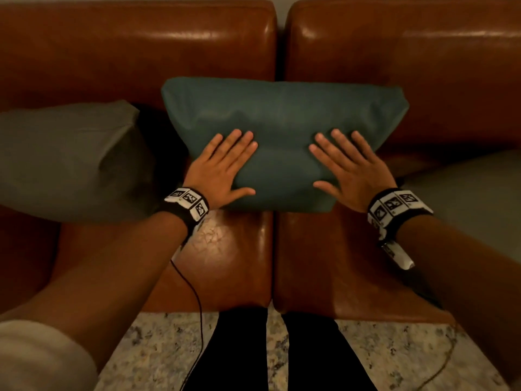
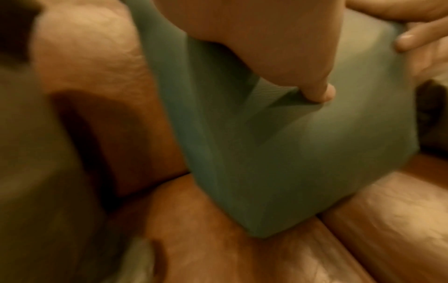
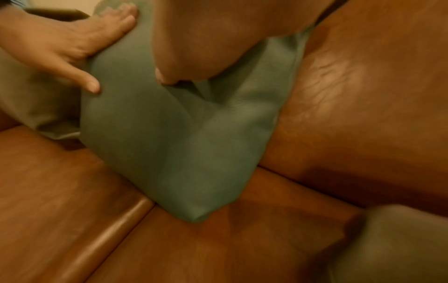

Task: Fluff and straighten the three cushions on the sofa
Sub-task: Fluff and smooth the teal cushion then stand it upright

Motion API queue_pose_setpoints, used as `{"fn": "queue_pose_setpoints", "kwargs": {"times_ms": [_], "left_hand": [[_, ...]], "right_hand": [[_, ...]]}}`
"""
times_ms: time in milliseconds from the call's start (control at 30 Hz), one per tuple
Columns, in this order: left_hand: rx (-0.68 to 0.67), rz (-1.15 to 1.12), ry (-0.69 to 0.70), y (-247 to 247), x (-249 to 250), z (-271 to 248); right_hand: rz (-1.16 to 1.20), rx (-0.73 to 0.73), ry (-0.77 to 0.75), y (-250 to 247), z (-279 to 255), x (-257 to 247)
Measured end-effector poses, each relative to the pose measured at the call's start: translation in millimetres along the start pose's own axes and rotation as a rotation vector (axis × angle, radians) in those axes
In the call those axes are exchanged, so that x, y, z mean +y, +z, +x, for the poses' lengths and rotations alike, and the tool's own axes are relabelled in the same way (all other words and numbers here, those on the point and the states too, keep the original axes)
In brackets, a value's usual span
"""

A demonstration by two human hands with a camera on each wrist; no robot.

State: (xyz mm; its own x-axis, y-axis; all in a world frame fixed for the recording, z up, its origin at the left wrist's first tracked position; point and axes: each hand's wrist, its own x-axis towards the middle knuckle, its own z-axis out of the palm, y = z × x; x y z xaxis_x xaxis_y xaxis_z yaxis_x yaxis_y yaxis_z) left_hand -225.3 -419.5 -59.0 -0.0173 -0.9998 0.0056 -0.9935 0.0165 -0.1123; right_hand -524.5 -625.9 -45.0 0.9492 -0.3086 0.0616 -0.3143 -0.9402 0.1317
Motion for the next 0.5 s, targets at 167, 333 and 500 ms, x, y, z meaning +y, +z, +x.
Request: {"fn": "queue_pose_setpoints", "kwargs": {"times_ms": [167, 333, 500], "left_hand": [[-0.015, -0.184, -0.366, -4, -7, -30], [0.123, -0.706, -0.63, -11, 13, -41], [0.193, -1.246, -1.064, 3, 5, -19]], "right_hand": [[0.062, -0.016, 0.158, -12, -25, 25], [0.252, -0.063, 0.267, -50, 13, 46], [0.316, -0.35, 0.175, -64, 82, 46]]}}
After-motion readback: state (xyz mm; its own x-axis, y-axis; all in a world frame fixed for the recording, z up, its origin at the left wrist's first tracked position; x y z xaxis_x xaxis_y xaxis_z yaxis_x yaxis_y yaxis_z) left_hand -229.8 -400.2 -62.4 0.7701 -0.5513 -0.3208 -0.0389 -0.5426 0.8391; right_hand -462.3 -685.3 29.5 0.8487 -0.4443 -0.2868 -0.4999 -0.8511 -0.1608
